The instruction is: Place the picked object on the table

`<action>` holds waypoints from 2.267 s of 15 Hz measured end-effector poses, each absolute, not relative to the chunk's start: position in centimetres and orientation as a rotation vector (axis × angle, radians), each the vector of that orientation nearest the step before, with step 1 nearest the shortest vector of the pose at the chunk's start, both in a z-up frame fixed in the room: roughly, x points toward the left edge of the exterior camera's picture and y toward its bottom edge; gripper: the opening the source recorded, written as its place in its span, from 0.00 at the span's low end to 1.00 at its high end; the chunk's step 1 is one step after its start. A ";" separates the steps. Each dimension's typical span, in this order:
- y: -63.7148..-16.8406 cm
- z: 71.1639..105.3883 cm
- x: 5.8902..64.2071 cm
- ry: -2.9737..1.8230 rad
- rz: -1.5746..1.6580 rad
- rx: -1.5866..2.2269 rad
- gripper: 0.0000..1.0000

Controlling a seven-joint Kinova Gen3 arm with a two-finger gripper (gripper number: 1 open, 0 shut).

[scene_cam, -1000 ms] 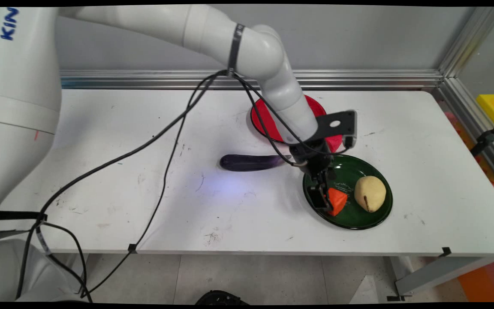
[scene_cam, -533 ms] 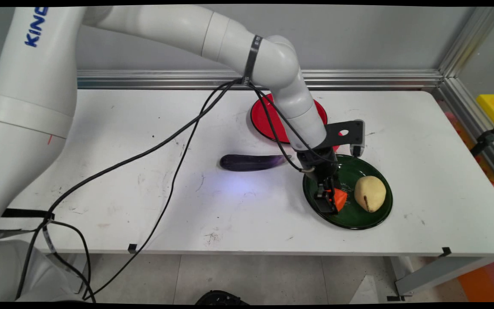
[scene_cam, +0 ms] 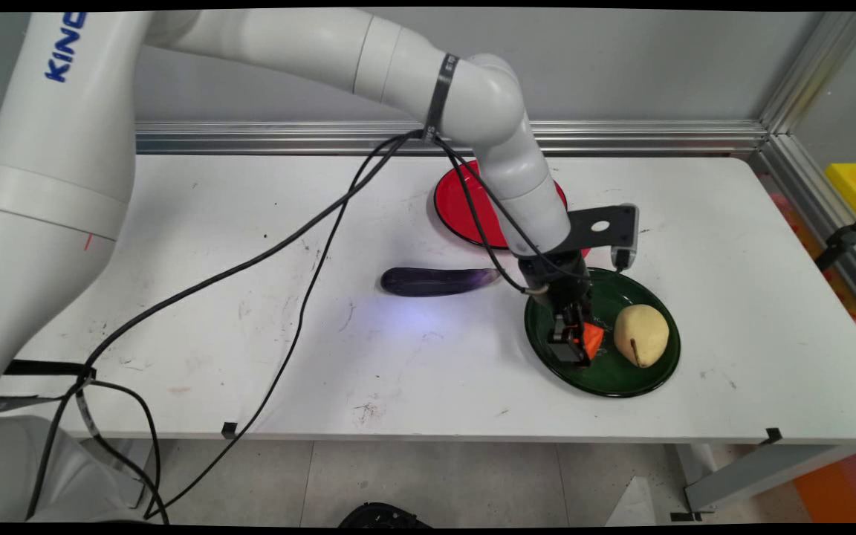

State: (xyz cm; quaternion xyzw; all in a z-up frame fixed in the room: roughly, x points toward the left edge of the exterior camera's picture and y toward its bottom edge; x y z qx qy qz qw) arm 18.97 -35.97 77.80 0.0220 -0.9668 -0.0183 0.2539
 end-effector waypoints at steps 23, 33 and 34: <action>-28.5 85.5 30.8 -2.641 0.149 0.459 0.00; -25.7 81.0 31.6 -2.706 0.157 0.533 0.00; -25.7 80.5 31.5 -2.711 0.153 0.537 0.00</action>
